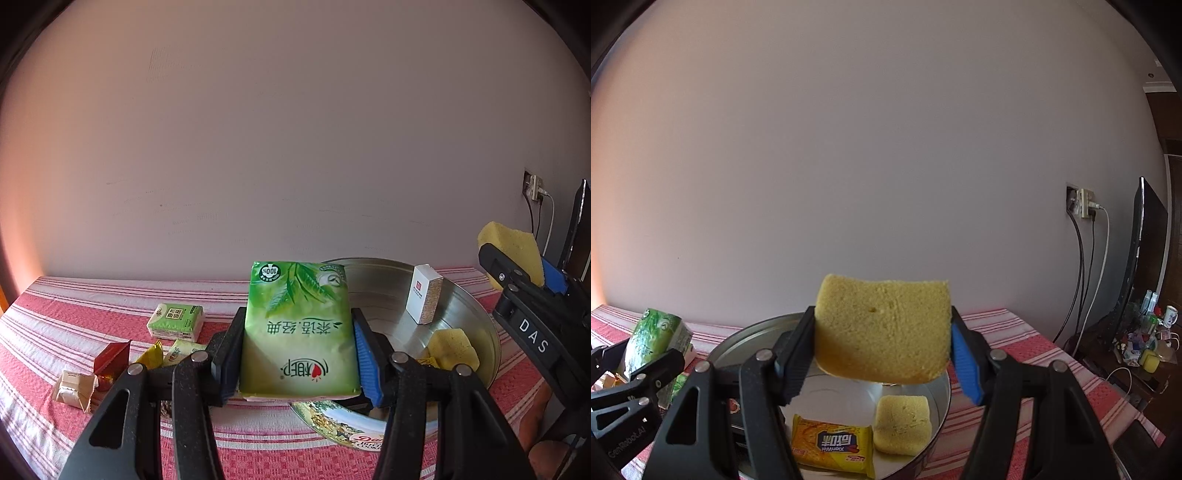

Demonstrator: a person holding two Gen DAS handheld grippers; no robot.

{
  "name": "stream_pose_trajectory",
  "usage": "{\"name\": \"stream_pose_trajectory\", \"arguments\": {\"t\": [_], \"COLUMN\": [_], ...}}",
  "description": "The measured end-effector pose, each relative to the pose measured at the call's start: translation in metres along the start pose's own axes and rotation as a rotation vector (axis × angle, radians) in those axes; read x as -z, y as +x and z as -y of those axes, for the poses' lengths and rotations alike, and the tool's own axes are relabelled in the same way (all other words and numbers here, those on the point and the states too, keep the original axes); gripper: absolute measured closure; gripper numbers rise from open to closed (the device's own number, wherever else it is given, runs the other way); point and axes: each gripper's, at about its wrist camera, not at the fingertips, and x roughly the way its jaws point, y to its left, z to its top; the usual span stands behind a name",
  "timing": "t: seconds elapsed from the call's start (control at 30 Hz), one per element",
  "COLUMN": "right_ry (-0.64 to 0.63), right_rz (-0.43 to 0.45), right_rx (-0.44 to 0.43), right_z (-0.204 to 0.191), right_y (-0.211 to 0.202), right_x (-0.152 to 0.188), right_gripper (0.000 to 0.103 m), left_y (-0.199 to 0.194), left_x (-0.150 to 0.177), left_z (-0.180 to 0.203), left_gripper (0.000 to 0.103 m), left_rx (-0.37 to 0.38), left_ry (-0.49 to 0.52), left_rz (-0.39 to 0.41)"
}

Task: Organize objects
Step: 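Carry the tissue pack and sponge over the tin with both tools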

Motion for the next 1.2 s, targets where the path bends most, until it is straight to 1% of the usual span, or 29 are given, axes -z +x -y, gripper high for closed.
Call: {"name": "stream_pose_trajectory", "arguments": {"t": [0.07,0.23,0.27,0.3,0.5,0.67,0.8,0.93,1.07,1.2], "right_ry": [0.004,0.008,0.008,0.011,0.015,0.011,0.025,0.012,0.010,0.000], "right_rz": [-0.005,-0.020,-0.023,-0.028,-0.071,-0.104,-0.140,-0.157,-0.173,-0.185], "right_rx": [0.009,0.037,0.041,0.045,0.061,0.058,0.041,0.041,0.032,0.031], "right_z": [-0.004,0.005,0.009,0.023,0.033,0.039,0.046,0.048,0.047,0.044], "right_y": [-0.004,0.003,0.007,0.018,0.032,0.041,0.050,0.055,0.057,0.059], "right_x": [0.001,0.000,0.000,-0.003,-0.002,0.001,0.004,0.007,0.010,0.013], "right_gripper": [0.036,0.036,0.036,0.036,0.036,0.036,0.036,0.036,0.036,0.036], "left_y": [0.001,0.002,0.002,0.003,0.018,0.033,0.042,0.048,0.056,0.059], "left_x": [-0.001,-0.002,-0.003,-0.003,-0.002,0.001,0.002,0.004,0.007,0.008], "left_z": [0.004,0.014,0.017,0.020,0.036,0.049,0.054,0.058,0.057,0.056], "left_gripper": [0.048,0.048,0.048,0.048,0.048,0.048,0.048,0.048,0.048,0.048], "left_rx": [0.005,0.026,0.029,0.033,0.055,0.062,0.059,0.056,0.044,0.042], "left_ry": [0.004,0.017,0.022,0.026,0.034,0.048,0.047,0.059,0.061,0.059], "left_rz": [0.000,0.000,0.001,0.000,-0.017,-0.036,-0.056,-0.066,-0.093,-0.099]}}
